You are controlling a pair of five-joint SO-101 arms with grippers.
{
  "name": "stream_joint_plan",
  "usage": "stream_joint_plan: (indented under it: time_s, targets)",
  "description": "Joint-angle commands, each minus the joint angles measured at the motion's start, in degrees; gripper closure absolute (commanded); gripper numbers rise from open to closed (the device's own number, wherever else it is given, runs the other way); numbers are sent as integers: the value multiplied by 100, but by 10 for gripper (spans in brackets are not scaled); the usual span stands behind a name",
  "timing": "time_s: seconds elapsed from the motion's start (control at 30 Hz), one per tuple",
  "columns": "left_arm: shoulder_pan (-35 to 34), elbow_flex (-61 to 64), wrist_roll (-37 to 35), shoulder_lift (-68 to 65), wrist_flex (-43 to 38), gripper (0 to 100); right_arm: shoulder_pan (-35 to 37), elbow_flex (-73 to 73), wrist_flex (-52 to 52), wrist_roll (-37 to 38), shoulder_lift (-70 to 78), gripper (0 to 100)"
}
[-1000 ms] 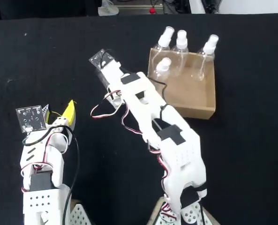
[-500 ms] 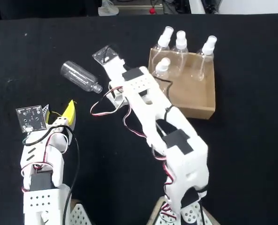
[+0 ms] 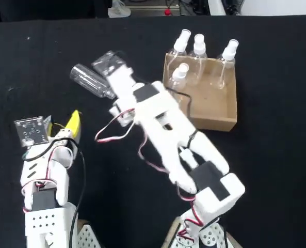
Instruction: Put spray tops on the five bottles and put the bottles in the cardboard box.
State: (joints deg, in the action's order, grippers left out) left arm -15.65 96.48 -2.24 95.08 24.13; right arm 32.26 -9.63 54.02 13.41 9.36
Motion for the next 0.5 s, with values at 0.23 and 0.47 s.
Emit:
stream_joint_plan:
  time_s: [0.23, 0.47]
  targets:
    - [-848, 136, -870, 79, -316, 748, 457, 163, -2321, -70, 523, 537]
    - [-866, 136, -870, 79, -316, 748, 457, 1385, -2382, -70, 1675, 565]
